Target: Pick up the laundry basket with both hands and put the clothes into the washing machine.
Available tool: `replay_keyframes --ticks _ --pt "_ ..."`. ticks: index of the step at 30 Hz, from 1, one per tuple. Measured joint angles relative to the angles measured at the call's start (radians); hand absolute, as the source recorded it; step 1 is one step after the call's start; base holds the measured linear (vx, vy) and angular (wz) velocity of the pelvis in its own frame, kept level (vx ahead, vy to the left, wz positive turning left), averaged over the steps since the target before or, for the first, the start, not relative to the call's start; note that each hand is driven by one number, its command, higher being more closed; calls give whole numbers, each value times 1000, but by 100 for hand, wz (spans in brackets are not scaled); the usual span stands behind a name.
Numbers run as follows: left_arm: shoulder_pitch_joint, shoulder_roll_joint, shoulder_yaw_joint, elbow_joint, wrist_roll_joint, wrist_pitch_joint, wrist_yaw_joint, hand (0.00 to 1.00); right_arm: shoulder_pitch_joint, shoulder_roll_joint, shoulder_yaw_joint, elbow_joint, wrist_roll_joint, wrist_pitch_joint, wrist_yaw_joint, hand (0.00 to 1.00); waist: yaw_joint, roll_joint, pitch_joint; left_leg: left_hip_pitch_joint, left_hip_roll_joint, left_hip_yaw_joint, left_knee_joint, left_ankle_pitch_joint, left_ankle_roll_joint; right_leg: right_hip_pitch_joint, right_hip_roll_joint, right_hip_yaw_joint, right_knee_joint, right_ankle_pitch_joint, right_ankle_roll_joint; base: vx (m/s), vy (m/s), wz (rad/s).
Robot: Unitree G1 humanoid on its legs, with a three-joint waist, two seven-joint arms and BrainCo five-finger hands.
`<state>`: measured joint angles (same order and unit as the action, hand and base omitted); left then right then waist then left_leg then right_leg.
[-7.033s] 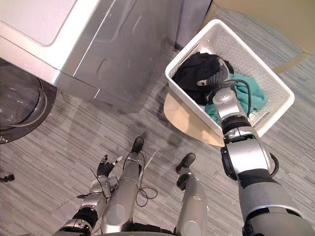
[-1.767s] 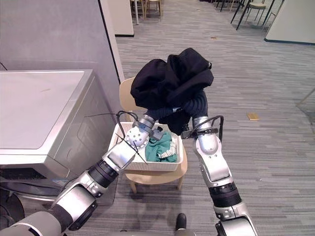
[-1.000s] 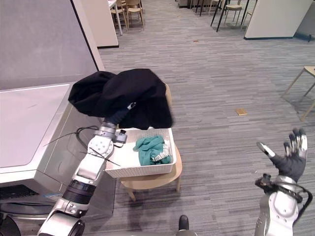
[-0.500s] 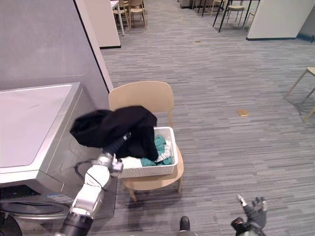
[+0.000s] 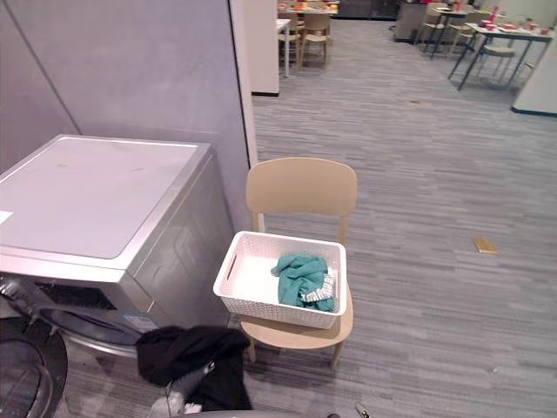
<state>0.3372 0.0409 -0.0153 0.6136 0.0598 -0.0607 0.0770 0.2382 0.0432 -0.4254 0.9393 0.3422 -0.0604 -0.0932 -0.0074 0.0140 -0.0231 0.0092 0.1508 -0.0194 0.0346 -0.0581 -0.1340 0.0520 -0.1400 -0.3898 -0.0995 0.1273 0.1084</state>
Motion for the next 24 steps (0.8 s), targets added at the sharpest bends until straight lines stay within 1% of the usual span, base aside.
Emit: replay_keyframes --ticks 1,2,4,5,6,7,8,9,10,11,12,13,14,15,16,17,18,19,20,21,22,23,24 --pt "10 0 22 0 0 3 10 100 -9 -7 4 12 0 0 0 0 5 0 3 -5 0 -15 7 0 0 11 1 -19 0 -6 0 41 -22 66" --pt "17 -3 49 -4 -9 8 19 100 -21 -9 14 29 0 0 -1 0 25 -2 10 -12 3 -39 26 1 -5 26 5 -42 1 -14 -1 32 -29 54" --pt "18 -10 68 -20 -10 8 27 100 -39 -10 33 29 -2 0 -2 0 37 -2 34 -14 6 -61 46 -2 -8 45 9 -62 10 -22 -4 -10 -23 48" --pt "18 -22 91 -46 -11 9 35 100 -78 -21 55 29 -16 -1 -3 0 55 4 74 -26 13 -84 73 -2 -9 35 3 -87 79 -58 -11 -67 -10 52" --pt "19 -28 99 -67 -11 9 37 100 -97 -27 67 28 -24 -1 -5 0 56 10 83 -45 14 -99 80 -2 -10 15 -4 -107 126 -82 -13 -122 -13 81" --pt "21 -42 106 -120 -14 9 38 100 -129 -35 87 26 -37 -3 -16 0 57 13 95 -91 13 -139 86 9 -25 -44 -30 -145 237 -138 -20 -103 -36 102" --pt "13 -51 105 -164 -25 8 39 100 -156 -36 89 23 -39 -5 -23 0 61 12 106 -133 4 -184 68 39 -30 -95 -64 -194 343 -196 -25 -105 -58 118" --pt "7 -57 106 -182 -31 9 40 100 -167 -36 88 23 -39 -6 -31 0 65 12 108 -148 2 -191 46 55 -15 -117 -84 -221 390 -228 -30 -87 -107 145" --pt "-10 -65 106 -196 -32 9 47 100 -180 -37 86 23 -39 -5 -42 0 71 10 112 -159 16 -117 -27 47 78 -131 -120 -283 437 -261 -41 -61 -135 141" --pt "-20 -70 107 -196 -32 9 55 100 -183 -37 86 23 -40 -5 -44 0 69 5 113 -158 24 -50 -54 9 152 -123 -136 -321 432 -262 -42 -27 -109 184" --pt "-54 -83 109 -200 -32 9 63 100 -191 -43 83 23 -40 -7 -54 0 76 -23 132 -180 46 149 -21 25 130 -116 -190 -388 434 -262 -56 59 -18 175" --pt "-57 -101 100 -204 -32 9 70 100 -211 -64 78 20 -41 -8 -64 0 78 -3 145 -195 67 278 52 43 113 -102 -217 -442 445 -259 -56 56 48 154" --pt "-53 -101 94 -205 -32 9 70 100 -217 -74 77 17 -41 -8 -66 0 76 4 146 -194 74 312 87 44 111 -97 -230 -468 454 -257 -56 42 74 123" --pt "-49 -102 98 -208 -32 10 77 100 -222 -84 62 18 -41 -8 -67 0 76 8 147 -185 87 327 162 44 112 -83 -256 -502 473 -257 -57 -3 61 104" --pt "-49 -102 98 -217 -45 10 79 100 -220 -81 36 20 -43 -7 -72 0 75 8 147 -156 114 312 241 44 111 -52 -270 -538 483 -256 -55 4 95 114" --pt "-51 -102 94 -219 -51 9 78 100 -217 -81 7 28 -43 -6 -80 0 75 10 146 -116 142 275 306 47 106 -23 -279 -566 492 -252 -48 10 67 78" --pt "-51 -102 94 -219 -51 9 77 100 -218 -82 -3 31 -43 -6 -80 0 74 11 145 -106 147 261 317 45 99 -17 -281 -571 493 -249 -43 38 195 60" --pt "-56 -102 95 -219 -53 9 77 100 -232 -91 -32 64 -43 -6 -81 0 74 12 143 -87 123 195 304 -2 26 -8 -288 -578 487 -225 -13 33 222 28" --pt "-61 -104 96 -218 -53 10 78 100 -240 -91 -43 81 -42 -3 -81 0 73 12 139 -81 111 183 291 -15 6 -6 -288 -578 478 -212 0 56 316 45" --pt "-68 -109 96 -217 -59 13 78 100 -239 -87 -54 102 -26 0 -81 0 64 -5 130 -84 81 158 246 -23 -8 -2 -298 -601 449 -176 6 47 290 62" --pt "-74 -106 93 -217 -67 14 78 100 -233 -68 -62 114 12 0 -81 0 46 -17 130 -85 53 153 200 -23 -9 11 -305 -630 412 -139 5 48 279 76" --pt "-81 -104 88 -215 -68 16 77 100 -231 -57 -73 119 30 1 -81 0 43 -20 131 -82 40 151 177 -23 -9 17 -309 -637 399 -126 4 31 318 75" --pt "-92 -101 76 -215 -67 21 75 100 -228 -45 -77 140 70 3 -81 0 41 -26 131 -67 15 143 135 -23 -9 32 -320 -648 380 -94 -3 8 319 48"
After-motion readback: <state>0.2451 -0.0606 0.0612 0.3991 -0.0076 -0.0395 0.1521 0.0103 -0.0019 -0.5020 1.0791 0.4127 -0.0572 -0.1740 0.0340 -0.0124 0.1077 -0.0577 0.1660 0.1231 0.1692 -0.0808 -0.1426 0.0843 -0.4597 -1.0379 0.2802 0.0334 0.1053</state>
